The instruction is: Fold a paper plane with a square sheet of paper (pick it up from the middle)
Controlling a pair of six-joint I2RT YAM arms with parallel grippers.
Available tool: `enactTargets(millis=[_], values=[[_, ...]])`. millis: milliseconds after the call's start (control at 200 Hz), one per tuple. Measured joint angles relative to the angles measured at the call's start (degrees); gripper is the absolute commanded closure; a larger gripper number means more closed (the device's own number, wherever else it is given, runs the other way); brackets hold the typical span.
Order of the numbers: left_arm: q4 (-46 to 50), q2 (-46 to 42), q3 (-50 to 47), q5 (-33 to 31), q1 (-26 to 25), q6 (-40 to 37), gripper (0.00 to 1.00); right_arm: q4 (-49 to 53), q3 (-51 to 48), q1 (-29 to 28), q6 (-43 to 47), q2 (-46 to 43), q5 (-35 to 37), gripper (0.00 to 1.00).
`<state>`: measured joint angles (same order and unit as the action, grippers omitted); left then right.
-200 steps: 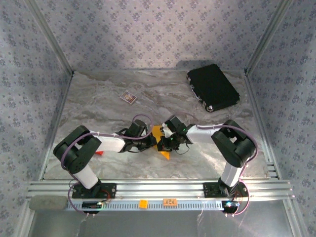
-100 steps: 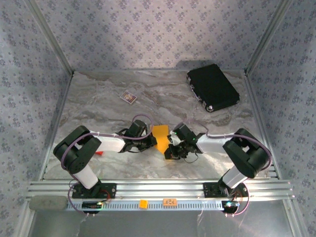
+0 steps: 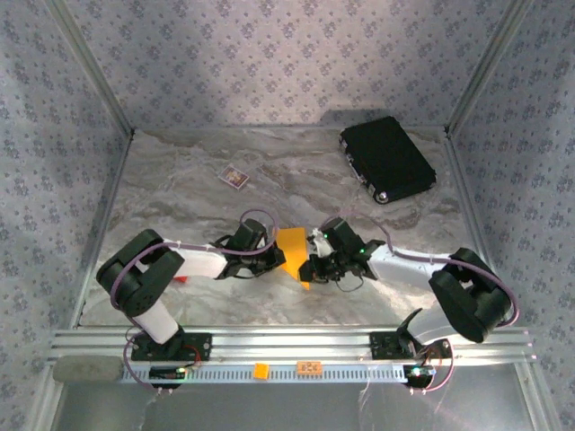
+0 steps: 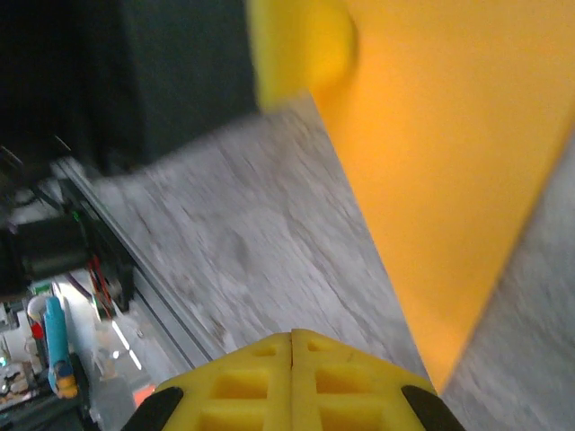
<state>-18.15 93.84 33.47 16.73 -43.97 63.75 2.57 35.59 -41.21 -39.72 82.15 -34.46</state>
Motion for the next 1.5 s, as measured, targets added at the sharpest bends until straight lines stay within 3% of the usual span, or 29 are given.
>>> enactTargets(millis=[295, 470, 735, 984, 1249, 1499], values=[[0.0, -0.5, -0.3, -1.6, -0.8, 1.1, 0.98, -0.7, 3.2, 0.7, 0.1, 10.2, 0.9, 0.98], [2.9, -2.4, -0.3, -2.4, -0.8, 0.8, 0.91, -1.8, 0.8, 1.2, 0.3, 10.3, 0.5, 0.99], [4.5, -4.5, 1.1, -2.4, -2.4, -0.2, 0.94, -2.7, 0.3, 1.7, 0.3, 10.3, -0.2, 1.0], [3.1, -0.7, 1.3, -1.4, -3.0, 0.0, 0.96, -2.5, 0.3, 2.2, 1.0, 10.3, -0.3, 1.0], [1.2, -0.2, 0.2, 1.6, 0.0, -0.2, 0.96, -2.7, 0.3, 3.0, 1.7, 10.3, -0.1, 1.0], [3.4, -3.2, -1.8, 1.7, 6.8, -2.8, 0.95, -2.8, 0.3, 3.4, 1.8, 10.8, -0.7, 1.0]])
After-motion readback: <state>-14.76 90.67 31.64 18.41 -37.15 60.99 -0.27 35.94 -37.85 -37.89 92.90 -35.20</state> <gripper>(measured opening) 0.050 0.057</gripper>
